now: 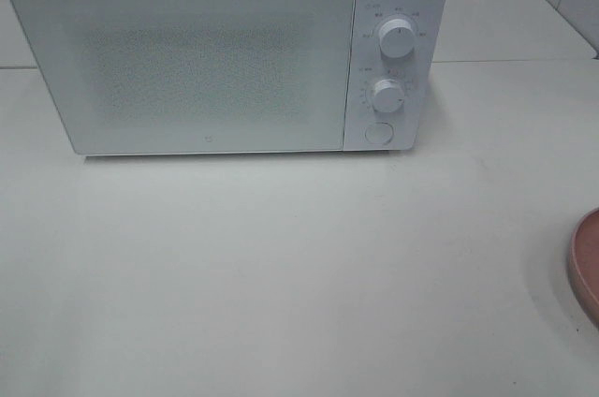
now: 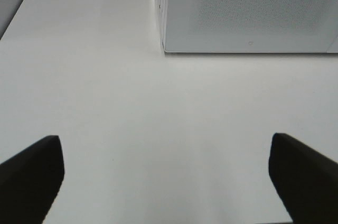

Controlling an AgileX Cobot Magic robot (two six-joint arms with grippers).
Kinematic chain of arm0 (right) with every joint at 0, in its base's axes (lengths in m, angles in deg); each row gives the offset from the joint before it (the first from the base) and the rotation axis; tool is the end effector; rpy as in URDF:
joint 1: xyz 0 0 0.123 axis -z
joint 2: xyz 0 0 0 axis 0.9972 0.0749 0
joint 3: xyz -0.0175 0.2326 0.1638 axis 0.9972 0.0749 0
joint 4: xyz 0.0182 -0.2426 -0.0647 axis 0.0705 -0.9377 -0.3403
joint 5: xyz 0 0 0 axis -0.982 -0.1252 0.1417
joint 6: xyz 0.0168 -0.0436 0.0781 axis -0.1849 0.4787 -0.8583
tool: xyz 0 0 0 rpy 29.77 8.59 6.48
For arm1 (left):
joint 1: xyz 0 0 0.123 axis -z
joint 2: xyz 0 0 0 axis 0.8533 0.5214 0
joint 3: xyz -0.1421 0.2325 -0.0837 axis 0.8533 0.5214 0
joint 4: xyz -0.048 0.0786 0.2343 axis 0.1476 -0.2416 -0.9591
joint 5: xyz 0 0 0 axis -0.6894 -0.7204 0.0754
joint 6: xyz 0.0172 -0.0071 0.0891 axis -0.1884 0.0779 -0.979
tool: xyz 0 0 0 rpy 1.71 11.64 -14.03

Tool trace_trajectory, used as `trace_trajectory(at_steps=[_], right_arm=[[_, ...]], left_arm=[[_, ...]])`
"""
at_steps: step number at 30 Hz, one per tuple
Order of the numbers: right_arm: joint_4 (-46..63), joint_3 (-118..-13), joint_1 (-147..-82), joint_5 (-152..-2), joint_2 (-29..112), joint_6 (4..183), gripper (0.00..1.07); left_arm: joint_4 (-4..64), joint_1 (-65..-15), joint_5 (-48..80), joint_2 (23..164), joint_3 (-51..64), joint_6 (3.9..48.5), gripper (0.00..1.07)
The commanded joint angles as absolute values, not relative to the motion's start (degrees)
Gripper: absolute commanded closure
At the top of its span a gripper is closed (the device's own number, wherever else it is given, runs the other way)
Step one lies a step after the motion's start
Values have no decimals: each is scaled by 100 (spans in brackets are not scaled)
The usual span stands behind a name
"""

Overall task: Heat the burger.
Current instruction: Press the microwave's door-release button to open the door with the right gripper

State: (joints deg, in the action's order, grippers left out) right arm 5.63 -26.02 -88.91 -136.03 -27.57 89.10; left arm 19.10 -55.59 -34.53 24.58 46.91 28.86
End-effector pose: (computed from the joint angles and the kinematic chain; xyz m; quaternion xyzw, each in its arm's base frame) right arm -0.0016 -0.0042 0.2834 -0.0233 0.8290 -0.0109 0.5587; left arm -0.0085 -0.0046 0.2816 0.0319 0.8489 -0.0406 0.5260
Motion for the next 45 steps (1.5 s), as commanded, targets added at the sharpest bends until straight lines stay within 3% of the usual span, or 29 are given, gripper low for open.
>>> trace_trajectory(at_steps=[1,18,27,45], right_arm=[[603,-2591,-8868,-13522,-2895,8910,34],[580,-2591,-8868,-13511,-2837,8910,34],[580,-2958,-8868,-13236,-2035,8910,34],[575,-2442,-8868,-11093,-540,8910,34]], left_arm=[[1922,-5530,-3470,2349,4696,2875,9],[1922,-5530,-3470,2349,4696,2875,9],[1922,-5530,-3470,2349,4696,2875,9],[1922,-5530,-3470,2349,4696,2875,9]])
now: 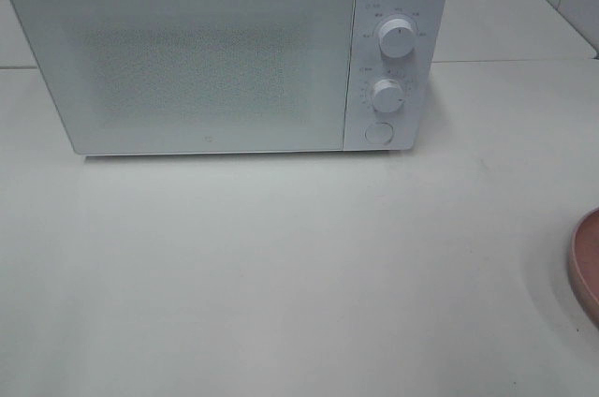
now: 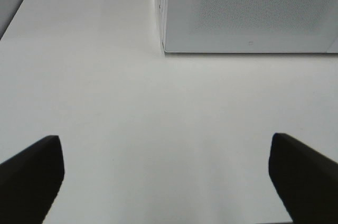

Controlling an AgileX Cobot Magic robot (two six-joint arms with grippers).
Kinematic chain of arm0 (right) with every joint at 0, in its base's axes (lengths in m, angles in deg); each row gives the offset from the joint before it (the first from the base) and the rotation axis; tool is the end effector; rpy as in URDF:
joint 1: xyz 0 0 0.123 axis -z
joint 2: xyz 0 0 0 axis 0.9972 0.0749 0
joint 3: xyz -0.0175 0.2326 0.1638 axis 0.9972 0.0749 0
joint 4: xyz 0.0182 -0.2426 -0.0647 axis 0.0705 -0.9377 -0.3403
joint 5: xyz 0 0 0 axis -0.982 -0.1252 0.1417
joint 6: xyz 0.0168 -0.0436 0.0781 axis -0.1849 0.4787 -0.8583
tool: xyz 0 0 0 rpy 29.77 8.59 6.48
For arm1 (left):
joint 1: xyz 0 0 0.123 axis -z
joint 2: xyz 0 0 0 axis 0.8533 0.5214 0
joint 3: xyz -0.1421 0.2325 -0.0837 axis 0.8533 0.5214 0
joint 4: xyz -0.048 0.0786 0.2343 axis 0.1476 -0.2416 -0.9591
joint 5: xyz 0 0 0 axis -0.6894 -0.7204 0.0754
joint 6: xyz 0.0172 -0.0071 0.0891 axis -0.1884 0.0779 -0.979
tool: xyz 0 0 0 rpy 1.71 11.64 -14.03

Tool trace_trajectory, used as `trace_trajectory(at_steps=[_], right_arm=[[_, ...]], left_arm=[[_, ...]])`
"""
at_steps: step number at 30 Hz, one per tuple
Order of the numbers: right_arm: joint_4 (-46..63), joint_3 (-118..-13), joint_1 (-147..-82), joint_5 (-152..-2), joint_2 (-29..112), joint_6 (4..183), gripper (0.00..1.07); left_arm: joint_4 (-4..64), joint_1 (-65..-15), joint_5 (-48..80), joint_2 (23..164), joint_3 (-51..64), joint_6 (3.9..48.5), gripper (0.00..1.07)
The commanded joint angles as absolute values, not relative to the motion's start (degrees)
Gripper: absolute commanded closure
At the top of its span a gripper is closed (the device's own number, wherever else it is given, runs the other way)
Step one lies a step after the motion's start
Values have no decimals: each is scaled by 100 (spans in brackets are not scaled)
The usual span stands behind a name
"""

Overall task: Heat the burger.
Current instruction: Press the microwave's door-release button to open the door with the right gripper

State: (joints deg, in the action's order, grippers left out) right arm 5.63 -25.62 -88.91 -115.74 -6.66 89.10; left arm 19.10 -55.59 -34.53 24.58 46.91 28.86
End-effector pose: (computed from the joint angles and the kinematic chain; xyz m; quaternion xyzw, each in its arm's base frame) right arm 0.0733 0.0012 0.2982 -0.0328 0.8336 -0.0093 0.5513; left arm -0.0085 -0.0046 0.2816 0.0319 0.8489 -0.0406 0.5260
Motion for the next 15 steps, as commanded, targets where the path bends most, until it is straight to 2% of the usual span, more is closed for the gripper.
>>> trace_trajectory(at_steps=[1,6,15], right_arm=[[575,-2442,-8868,-11093,-540,8910,34],[575,-2070,-8868,-9873,-144,8910,34],[575,-1795,-8868,-8864,417,8910,34]], left_arm=[[1922,-5530,-3470,2349,4696,2875,9],[1922,-5530,-3470,2349,4696,2875,9],[1922,-5530,-3470,2349,4696,2875,9]])
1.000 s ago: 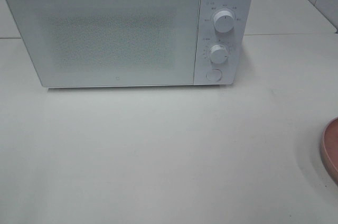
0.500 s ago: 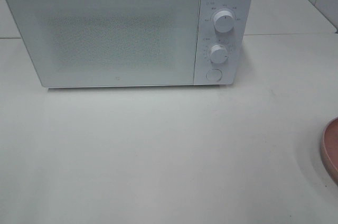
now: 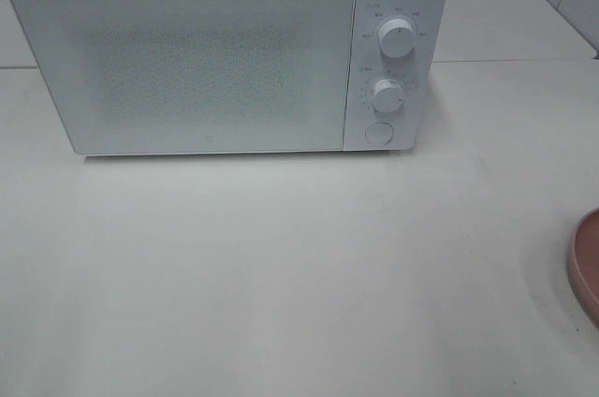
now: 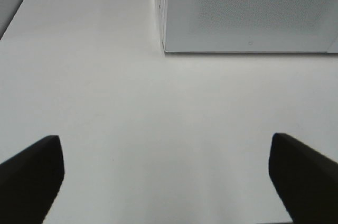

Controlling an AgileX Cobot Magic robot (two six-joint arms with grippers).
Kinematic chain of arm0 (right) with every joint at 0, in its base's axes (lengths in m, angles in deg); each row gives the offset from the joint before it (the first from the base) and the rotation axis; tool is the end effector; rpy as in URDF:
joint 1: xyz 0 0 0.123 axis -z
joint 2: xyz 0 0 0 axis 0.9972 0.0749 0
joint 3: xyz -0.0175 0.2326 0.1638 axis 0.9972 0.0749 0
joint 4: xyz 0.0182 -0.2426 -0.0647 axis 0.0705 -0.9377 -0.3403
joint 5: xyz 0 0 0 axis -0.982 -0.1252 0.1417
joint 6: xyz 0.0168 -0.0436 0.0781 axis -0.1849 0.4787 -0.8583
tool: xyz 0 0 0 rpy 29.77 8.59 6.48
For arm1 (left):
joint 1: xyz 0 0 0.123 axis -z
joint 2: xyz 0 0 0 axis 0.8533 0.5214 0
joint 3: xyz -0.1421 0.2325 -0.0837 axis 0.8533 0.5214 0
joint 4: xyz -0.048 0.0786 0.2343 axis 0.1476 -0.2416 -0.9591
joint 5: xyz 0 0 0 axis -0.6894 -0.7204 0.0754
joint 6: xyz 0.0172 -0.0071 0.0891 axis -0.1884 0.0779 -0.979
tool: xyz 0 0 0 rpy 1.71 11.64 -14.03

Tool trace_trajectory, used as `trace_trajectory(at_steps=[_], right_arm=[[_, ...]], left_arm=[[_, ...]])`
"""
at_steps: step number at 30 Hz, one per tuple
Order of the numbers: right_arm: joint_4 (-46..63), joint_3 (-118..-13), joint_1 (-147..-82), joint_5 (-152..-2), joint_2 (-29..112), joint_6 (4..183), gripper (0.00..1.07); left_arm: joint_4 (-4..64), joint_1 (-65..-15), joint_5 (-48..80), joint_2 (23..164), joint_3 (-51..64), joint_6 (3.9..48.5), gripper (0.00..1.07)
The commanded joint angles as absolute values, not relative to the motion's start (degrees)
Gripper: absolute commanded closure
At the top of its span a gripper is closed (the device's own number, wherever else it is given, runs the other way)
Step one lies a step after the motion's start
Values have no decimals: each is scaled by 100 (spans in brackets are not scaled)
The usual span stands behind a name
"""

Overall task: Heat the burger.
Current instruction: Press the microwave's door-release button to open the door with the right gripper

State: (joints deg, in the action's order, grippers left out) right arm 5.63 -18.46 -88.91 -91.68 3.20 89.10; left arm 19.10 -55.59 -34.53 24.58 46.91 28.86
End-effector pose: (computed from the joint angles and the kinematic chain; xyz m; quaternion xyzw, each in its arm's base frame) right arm 0.1153 0.0054 0.2759 -0.0399 0.7980 -0.0030 0.6013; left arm -0.0085 -0.0046 0.2816 0.0319 0.8489 -0.0406 0.5260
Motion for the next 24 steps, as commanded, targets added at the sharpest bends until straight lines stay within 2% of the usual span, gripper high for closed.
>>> trace_trajectory(at_steps=[1,14,19,24], right_arm=[[575,-1766,-8868,-8612,595,8910,34],[575,-1760,-8868,-7025,1861,8910,34],[575,-1760,-8868,-5702,2503,8910,34],[494,-1760,-8868,-5066,2921,8939,34]], left_arm=[[1922,-5530,-3470,2349,4696,2875,9],[1922,-5530,-3470,2349,4696,2875,9],[1922,-5530,-3470,2349,4696,2875,9],[1922,-5530,-3470,2349,4696,2875,9]])
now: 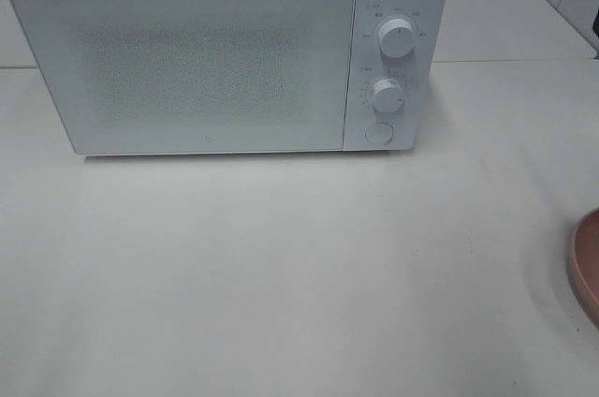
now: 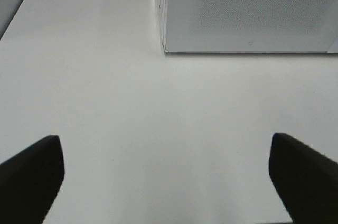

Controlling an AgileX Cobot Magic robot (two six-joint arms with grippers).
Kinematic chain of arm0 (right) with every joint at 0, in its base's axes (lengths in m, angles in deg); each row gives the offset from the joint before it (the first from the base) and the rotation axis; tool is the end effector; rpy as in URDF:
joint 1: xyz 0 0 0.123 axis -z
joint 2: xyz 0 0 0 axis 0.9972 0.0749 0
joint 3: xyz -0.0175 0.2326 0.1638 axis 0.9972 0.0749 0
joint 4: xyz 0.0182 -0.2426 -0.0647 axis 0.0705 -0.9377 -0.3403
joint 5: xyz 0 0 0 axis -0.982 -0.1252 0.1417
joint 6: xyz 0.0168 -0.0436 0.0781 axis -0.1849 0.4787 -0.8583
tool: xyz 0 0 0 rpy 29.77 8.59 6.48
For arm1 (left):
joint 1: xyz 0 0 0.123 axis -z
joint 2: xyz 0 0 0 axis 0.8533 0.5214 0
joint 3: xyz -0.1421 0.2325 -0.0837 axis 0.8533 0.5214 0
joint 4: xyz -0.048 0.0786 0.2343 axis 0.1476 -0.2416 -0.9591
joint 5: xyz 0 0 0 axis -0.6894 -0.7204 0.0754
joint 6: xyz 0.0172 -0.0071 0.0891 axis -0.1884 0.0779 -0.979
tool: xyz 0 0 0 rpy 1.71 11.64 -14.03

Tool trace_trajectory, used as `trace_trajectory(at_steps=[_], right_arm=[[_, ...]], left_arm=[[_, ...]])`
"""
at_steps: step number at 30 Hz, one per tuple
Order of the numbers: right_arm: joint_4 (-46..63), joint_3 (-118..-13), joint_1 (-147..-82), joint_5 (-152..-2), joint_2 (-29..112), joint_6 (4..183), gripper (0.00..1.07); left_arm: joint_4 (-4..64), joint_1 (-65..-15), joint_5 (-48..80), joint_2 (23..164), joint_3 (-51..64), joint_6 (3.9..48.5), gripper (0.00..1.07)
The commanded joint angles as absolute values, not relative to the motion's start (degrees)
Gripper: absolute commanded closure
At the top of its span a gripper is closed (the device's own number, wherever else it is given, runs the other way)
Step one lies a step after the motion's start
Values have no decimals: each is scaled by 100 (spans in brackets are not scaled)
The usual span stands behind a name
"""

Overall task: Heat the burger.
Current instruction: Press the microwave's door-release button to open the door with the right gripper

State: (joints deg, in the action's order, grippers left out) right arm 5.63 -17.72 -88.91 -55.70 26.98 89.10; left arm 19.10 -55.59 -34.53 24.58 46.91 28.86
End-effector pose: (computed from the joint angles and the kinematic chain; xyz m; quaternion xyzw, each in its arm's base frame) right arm 0.1864 0.0124 0.2644 -0.0457 0.7338 0.0107 0.6777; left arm -0.0085 -0.0046 0.2816 0.0319 0.8489 -0.0406 0.5260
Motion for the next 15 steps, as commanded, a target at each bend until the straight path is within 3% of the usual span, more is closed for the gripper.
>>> trace_trajectory(at_steps=[1,13,15], right_arm=[[409,-1760,-8868,-4756,3156,8973,34],[741,-1737,-8897,-2860,4800,9581,34],[1245,-1611,-9189,-2275,5115,9850,34]], left_arm=[[1922,-5530,-3470,2349,4696,2875,9],[1922,-5530,-3470,2349,4696,2875,9],[1922,-5530,-3470,2349,4696,2875,9]])
